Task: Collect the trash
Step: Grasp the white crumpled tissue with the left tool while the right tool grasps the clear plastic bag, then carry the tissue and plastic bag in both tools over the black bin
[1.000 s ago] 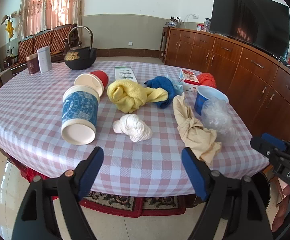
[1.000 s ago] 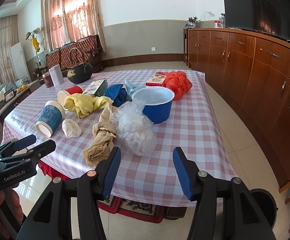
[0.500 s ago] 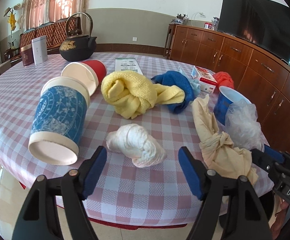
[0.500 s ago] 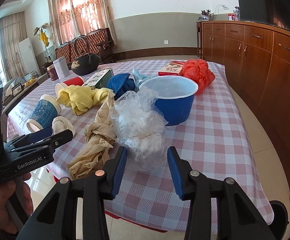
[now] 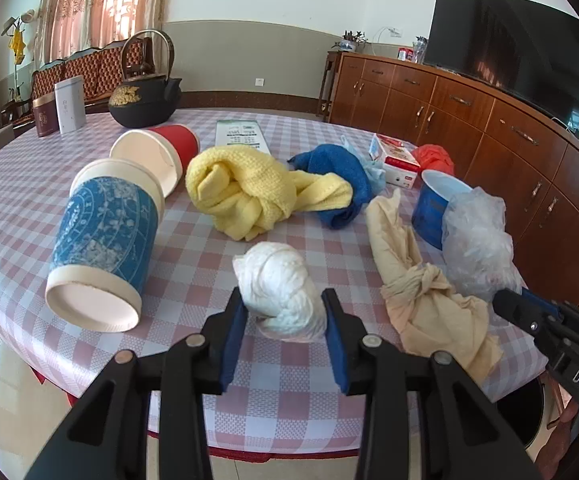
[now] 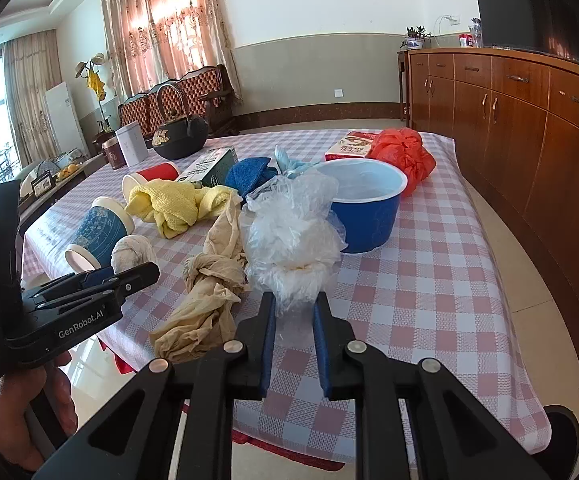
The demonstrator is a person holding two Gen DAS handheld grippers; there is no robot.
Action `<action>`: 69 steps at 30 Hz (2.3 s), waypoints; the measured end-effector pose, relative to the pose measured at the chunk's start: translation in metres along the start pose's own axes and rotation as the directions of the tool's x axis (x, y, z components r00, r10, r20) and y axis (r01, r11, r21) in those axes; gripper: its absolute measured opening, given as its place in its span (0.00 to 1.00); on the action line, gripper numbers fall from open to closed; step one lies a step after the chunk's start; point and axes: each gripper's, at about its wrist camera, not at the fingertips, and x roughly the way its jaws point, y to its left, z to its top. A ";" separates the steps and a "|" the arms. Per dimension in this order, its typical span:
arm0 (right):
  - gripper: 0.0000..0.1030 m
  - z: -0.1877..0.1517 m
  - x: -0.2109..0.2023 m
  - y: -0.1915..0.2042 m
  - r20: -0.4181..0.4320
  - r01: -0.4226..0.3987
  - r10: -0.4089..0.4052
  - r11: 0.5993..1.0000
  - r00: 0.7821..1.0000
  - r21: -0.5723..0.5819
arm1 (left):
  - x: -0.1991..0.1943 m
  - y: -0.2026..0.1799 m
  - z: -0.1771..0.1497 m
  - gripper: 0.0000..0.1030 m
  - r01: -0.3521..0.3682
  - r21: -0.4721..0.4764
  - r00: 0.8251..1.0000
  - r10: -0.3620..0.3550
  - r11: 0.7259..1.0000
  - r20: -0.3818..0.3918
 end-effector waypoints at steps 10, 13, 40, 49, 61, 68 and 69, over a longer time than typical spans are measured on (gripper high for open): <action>0.18 -0.004 -0.061 -0.009 0.080 0.060 -0.062 0.998 0.995 0.031 | -0.040 -0.013 0.001 0.38 0.035 0.027 0.998 -0.036 0.999 0.046; 0.18 -0.010 -0.083 -0.017 0.100 0.091 -0.096 0.994 0.990 0.055 | -0.054 -0.025 0.000 0.38 0.059 0.049 0.996 -0.062 0.997 0.057; 0.18 -0.101 -0.241 -0.124 0.060 0.406 -0.437 0.872 0.898 0.276 | -0.107 -0.190 -0.033 0.38 0.353 0.318 0.928 -0.373 0.880 0.002; 0.18 -0.142 -0.250 -0.169 -0.034 0.445 -0.464 0.822 0.885 0.356 | -0.094 -0.245 -0.060 0.38 0.440 0.396 0.894 -0.433 0.806 -0.113; 0.18 -0.188 -0.240 -0.226 -0.155 0.490 -0.471 0.764 0.868 0.420 | -0.050 -0.315 -0.099 0.38 0.553 0.431 0.833 -0.479 0.713 -0.277; 0.18 -0.209 -0.222 -0.253 -0.219 0.494 -0.443 0.761 0.869 0.421 | -0.019 -0.344 -0.123 0.38 0.586 0.416 0.808 -0.464 0.696 -0.362; 0.18 -0.212 -0.219 -0.257 -0.226 0.496 -0.441 0.762 0.868 0.417 | -0.014 -0.348 -0.125 0.38 0.589 0.415 0.806 -0.461 0.694 -0.372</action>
